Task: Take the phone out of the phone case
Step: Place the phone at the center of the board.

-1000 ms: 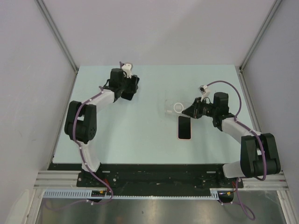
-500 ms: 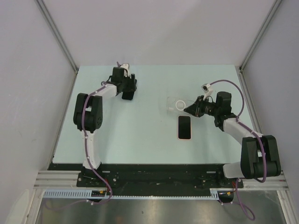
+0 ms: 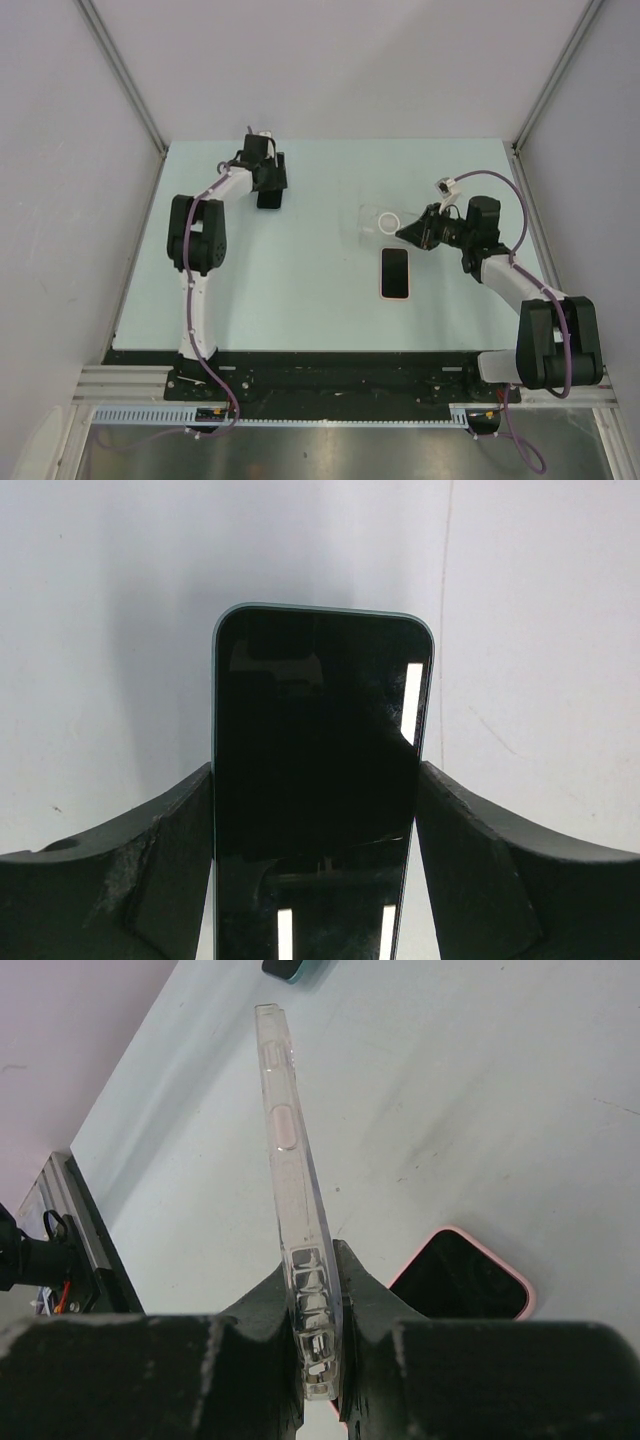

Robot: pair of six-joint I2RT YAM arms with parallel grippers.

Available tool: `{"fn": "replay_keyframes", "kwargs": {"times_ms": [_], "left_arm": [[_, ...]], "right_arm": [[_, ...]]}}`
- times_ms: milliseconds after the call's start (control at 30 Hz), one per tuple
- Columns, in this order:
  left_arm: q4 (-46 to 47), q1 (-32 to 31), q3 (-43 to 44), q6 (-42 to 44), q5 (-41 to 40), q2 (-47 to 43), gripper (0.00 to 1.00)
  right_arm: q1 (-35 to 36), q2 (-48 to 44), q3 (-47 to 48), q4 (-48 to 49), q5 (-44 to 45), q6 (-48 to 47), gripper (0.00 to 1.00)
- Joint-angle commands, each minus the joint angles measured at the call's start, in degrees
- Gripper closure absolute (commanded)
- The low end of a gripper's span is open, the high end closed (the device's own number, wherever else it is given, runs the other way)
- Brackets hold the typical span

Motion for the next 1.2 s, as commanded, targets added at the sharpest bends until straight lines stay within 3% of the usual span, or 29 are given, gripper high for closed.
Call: {"fn": "replay_keyframes", "kwargs": {"times_ms": [0, 100, 333, 767, 1167], "left_arm": [[-2.6, 0.6, 5.1, -1.6, -0.6, 1.0, 0.77], [-3.9, 0.7, 6.4, -1.8, 0.1, 1.9, 0.71], [-4.5, 0.9, 6.9, -2.6, 0.5, 2.8, 0.68], [-4.8, 1.4, 8.0, -3.8, 1.4, 4.1, 0.38], [-4.9, 1.4, 7.3, -3.6, 2.0, 3.6, 0.24]], "right_arm": [[-0.6, -2.2, -0.2, 2.8, -1.1, 0.9, 1.0], [-0.8, -2.5, -0.4, 3.1, -1.2, 1.0, 1.0], [-0.9, -2.7, -0.6, 3.5, -1.5, 1.1, 1.0], [-1.0, -2.9, -0.8, 3.7, -1.5, 1.1, 1.0], [-1.1, -3.2, -0.8, 3.5, -1.5, 0.9, 1.0]]}}
